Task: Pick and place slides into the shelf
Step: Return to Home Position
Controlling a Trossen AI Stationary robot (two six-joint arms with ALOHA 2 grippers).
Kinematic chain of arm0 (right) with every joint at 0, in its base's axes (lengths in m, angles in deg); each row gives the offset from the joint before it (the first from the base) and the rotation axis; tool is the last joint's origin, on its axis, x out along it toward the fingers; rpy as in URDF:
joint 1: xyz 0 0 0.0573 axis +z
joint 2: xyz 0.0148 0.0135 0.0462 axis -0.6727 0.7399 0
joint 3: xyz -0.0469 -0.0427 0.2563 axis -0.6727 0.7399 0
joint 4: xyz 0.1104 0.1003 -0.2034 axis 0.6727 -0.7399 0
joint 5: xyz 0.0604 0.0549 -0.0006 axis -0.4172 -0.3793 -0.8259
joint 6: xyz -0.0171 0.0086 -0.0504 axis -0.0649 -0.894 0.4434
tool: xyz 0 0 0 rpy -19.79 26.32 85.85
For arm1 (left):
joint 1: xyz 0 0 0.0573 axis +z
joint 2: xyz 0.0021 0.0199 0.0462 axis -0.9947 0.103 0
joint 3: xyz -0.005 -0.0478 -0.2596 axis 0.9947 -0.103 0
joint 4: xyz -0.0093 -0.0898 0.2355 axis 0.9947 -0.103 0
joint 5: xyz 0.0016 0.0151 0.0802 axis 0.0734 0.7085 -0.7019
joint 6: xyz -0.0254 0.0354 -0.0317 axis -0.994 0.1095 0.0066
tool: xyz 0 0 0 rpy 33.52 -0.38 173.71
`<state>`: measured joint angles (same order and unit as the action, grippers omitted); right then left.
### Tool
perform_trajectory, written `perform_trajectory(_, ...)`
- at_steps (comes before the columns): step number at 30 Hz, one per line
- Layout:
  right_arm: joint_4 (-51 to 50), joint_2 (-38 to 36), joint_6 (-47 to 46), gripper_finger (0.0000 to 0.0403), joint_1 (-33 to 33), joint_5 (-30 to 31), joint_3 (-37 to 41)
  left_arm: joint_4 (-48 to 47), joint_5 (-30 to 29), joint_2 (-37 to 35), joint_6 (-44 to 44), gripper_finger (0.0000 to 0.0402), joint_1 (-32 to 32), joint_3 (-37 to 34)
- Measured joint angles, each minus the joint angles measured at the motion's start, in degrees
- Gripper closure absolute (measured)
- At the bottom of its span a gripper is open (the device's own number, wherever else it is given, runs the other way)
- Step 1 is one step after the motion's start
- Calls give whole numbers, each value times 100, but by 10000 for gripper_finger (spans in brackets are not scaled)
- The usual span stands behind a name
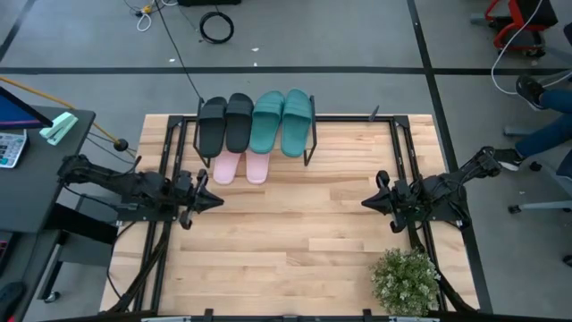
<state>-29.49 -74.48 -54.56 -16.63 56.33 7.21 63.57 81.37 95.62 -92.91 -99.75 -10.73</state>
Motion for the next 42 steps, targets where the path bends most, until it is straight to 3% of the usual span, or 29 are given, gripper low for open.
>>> perform_trajectory(9, 1, 1, 1, 389, 0, 0, -4, -236, -114, 0, -83, 370, 0, -30)
perform_trajectory(14, 1, 1, 5, 389, 0, 0, -7, 391, -141, -9, -381, 378, 7, -653)
perform_trajectory(21, -36, 3, 4, 389, 0, -1, -11, 625, -162, -11, -170, 370, 9, -482)
perform_trajectory(30, -45, 5, 5, 389, 0, -2, -15, -451, -210, -1, -379, 371, 13, -479)
perform_trajectory(42, -49, 5, 4, 389, 0, -2, -15, -574, -221, 0, -642, 369, 11, -479)
